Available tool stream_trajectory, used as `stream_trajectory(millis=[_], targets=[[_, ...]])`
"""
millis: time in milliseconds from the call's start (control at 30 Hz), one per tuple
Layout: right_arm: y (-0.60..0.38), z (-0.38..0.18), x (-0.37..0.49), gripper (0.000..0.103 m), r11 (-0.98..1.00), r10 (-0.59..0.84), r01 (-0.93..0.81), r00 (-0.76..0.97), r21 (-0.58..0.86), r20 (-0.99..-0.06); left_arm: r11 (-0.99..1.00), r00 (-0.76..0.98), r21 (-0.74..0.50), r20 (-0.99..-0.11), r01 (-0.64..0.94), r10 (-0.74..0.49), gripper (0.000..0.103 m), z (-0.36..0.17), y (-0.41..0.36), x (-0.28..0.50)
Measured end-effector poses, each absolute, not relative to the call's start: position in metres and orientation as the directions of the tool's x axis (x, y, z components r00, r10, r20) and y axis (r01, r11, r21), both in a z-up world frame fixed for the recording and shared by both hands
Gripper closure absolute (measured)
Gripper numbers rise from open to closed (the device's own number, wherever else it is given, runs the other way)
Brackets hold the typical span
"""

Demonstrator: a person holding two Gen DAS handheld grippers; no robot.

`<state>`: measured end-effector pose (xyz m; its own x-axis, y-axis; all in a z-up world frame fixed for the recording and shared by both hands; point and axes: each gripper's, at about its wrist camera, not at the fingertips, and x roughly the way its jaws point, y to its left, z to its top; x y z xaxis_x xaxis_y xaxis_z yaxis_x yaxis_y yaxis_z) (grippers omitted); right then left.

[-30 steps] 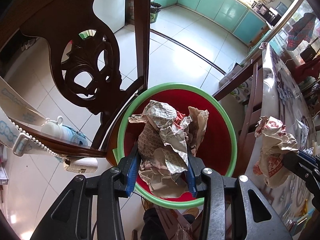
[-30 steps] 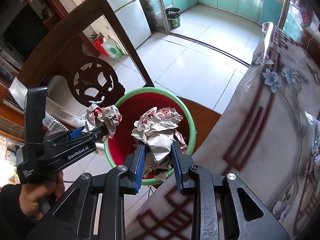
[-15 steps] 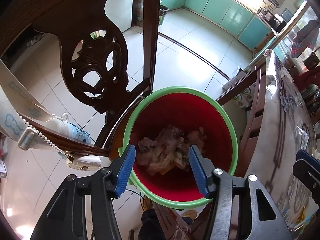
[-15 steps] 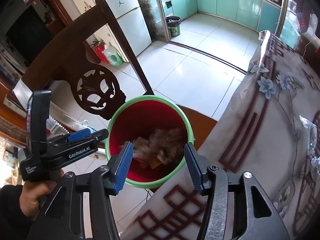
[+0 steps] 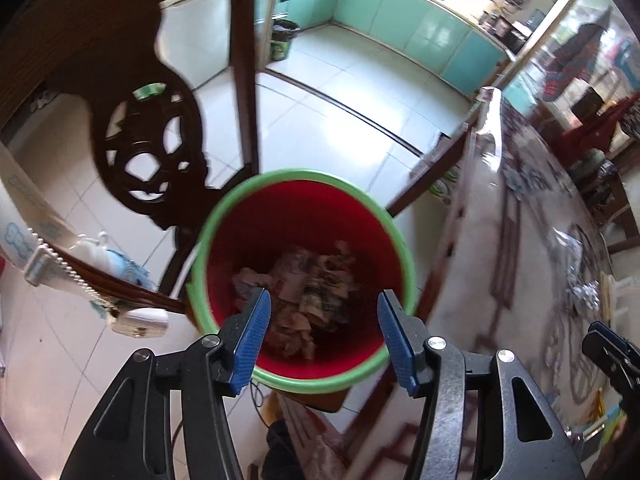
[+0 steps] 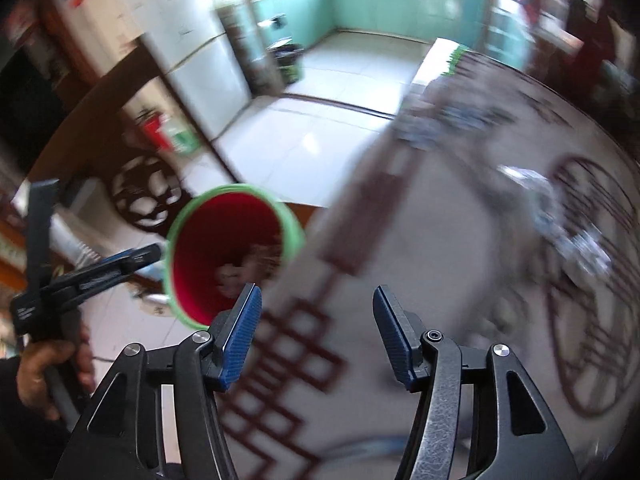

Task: Collect trash
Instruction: 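Grasp crumpled white paper with the right gripper while the left grasps the clear plastic wrapper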

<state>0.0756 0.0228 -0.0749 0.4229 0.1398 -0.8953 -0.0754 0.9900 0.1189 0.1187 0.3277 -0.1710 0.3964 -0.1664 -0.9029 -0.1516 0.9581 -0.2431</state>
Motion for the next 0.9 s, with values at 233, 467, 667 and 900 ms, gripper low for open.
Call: stream_trajectory(millis=[233,467,667,900], targets=[[-0.103,-0.049,0.073,0.045,0.991,-0.05,0.131,0.474,0.014,-0.879,0.963,0.431,-0.269,-0.873,-0.035,-0.228,0.049,-0.143,0.265,0.113],[-0.194,-0.078,0.116,0.038,0.986,-0.121,0.149,0.378,-0.069,-0.918,0.958,0.431,-0.287,-0.865,-0.008,-0.255,0.048,-0.125,0.203,0.102],[-0.224,-0.117,0.139,0.038,0.993,-0.017,0.12,0.312,0.022,-0.95,0.965,0.43,-0.258,-0.867,0.045,-0.252,0.048,-0.108,0.137,0.089],[-0.236,-0.124,0.14,0.054,0.992,0.053,0.089,0.345,0.089,-0.937,0.972,0.41,-0.217,-0.881,0.09,-0.234,0.048,-0.105,0.075,0.084]])
